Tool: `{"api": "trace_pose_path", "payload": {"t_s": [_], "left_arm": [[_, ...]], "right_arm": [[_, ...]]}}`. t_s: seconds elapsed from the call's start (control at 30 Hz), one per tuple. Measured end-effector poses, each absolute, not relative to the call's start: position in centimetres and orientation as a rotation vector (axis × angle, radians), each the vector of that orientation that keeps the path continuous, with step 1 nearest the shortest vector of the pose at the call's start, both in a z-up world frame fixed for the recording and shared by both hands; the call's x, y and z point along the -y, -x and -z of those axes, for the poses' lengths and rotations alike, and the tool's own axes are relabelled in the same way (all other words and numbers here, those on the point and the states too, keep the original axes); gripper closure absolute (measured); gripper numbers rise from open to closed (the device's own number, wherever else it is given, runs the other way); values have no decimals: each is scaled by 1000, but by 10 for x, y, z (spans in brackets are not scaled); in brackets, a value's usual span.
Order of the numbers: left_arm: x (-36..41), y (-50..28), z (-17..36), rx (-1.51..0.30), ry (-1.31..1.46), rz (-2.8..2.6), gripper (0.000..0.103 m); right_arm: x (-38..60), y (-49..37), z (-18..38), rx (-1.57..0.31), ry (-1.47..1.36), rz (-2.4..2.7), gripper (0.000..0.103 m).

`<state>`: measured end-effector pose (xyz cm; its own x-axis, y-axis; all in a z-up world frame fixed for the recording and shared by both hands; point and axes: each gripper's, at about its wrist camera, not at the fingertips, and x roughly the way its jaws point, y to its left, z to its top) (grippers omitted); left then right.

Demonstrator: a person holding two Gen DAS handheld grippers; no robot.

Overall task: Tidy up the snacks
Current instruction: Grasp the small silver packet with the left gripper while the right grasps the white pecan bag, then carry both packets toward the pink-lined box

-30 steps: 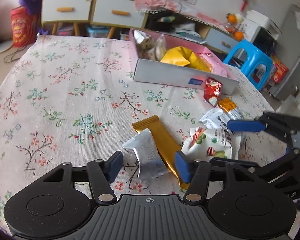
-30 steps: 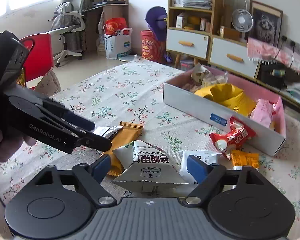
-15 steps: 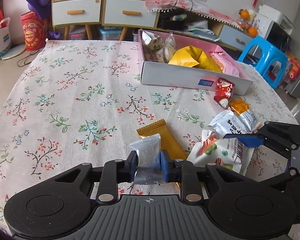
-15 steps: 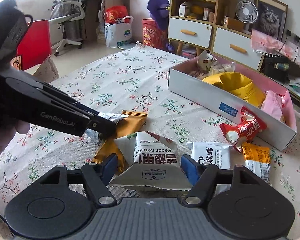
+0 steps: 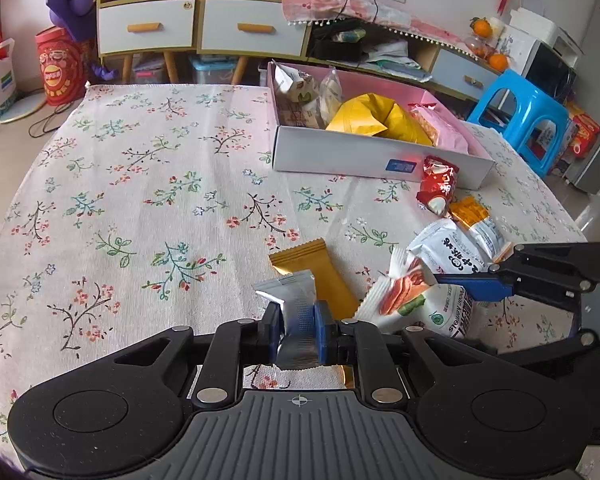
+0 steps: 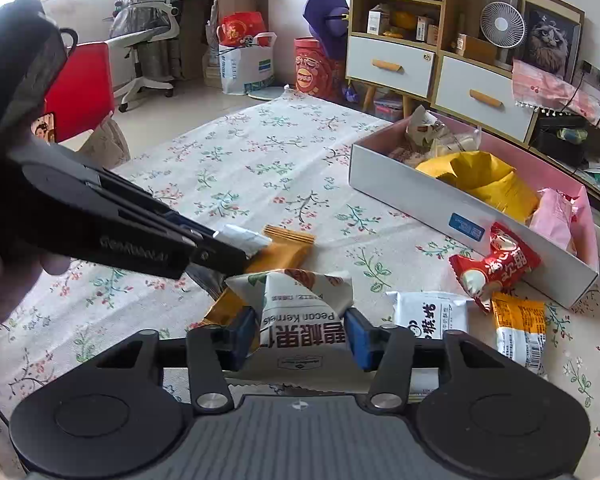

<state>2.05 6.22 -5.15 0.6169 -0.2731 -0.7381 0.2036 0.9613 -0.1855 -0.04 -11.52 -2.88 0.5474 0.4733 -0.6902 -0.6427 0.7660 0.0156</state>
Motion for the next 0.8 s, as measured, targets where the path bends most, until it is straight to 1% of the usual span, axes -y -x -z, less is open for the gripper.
{"api": "trace_pose_path", "payload": {"t_s": [0.1, 0.33, 0.8], "left_arm": [[-64, -20, 52, -854, 93, 283, 89], [-63, -18, 50, -824, 87, 299, 89], [-65, -21, 32, -758, 86, 298, 89]], "right_arm": [[116, -2, 26, -749, 232, -669, 74], [119, -4, 25, -760, 219, -671, 76], [123, -12, 8, -729, 167, -645, 77]]}}
